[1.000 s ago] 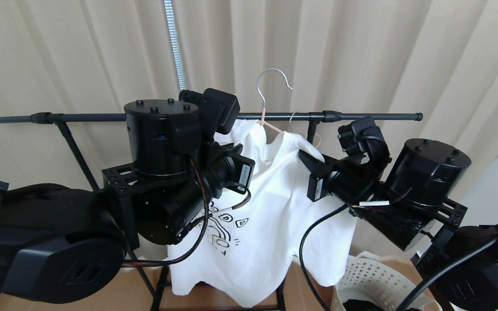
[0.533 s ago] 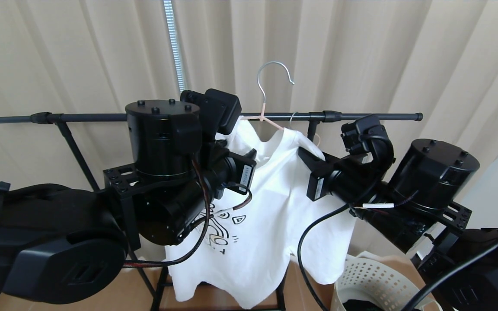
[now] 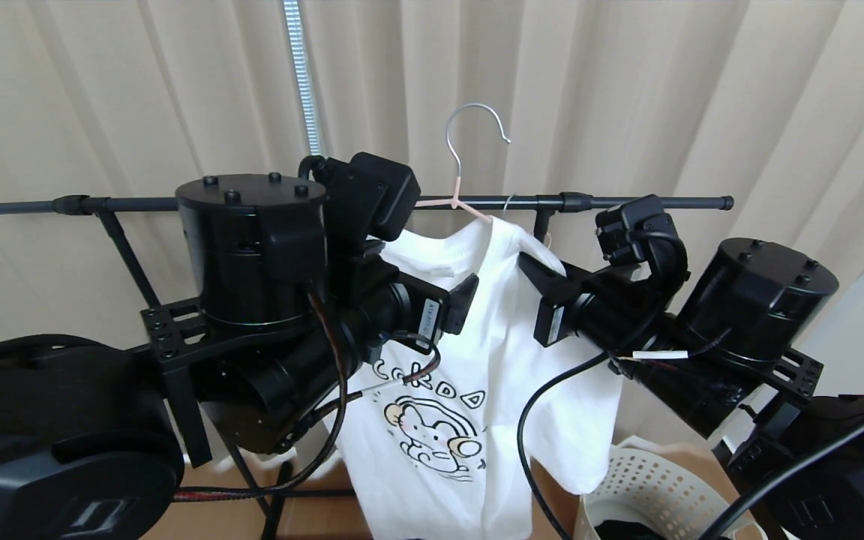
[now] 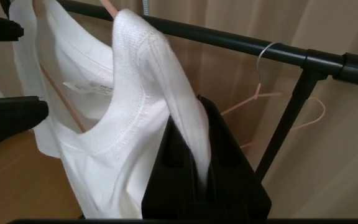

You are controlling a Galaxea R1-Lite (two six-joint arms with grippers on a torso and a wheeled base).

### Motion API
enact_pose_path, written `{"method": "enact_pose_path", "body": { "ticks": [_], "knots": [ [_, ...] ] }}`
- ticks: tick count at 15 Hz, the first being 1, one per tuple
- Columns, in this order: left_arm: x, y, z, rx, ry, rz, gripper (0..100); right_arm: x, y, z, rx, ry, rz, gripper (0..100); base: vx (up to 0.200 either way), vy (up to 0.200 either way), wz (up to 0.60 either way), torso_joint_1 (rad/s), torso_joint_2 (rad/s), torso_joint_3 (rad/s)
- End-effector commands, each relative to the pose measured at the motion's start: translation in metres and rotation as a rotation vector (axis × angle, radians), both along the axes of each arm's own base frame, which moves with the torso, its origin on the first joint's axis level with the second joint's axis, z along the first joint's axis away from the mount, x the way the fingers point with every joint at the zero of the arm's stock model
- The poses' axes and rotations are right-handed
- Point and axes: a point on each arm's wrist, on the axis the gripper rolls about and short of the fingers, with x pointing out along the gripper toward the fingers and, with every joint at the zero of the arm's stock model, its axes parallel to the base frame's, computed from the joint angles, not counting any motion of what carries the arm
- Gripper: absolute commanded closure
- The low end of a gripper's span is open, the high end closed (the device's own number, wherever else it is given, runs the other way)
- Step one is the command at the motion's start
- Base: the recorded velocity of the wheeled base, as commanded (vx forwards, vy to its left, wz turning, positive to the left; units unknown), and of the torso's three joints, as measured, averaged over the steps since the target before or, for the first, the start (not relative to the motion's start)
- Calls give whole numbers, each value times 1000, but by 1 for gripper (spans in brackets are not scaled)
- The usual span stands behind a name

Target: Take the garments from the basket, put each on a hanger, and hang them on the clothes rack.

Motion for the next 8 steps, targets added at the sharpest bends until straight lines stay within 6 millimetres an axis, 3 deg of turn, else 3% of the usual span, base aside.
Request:
{"method": "enact_pose_path", "body": {
  "ticks": [1,5,8],
  "knots": [
    [-7,7,8,-18,-18,-3,0,0,0,0,1,-2,0,100,0,0,0,0,0,0],
    [-18,27,29,-40,-72,11,0,1,-4,-1,-3,5,-3,100,0,0,0,0,0,0],
    [-12,67,47,19,-105,47,0,4,-11,-4,-11,12,7,100,0,0,0,0,0,0]
  ]
}}
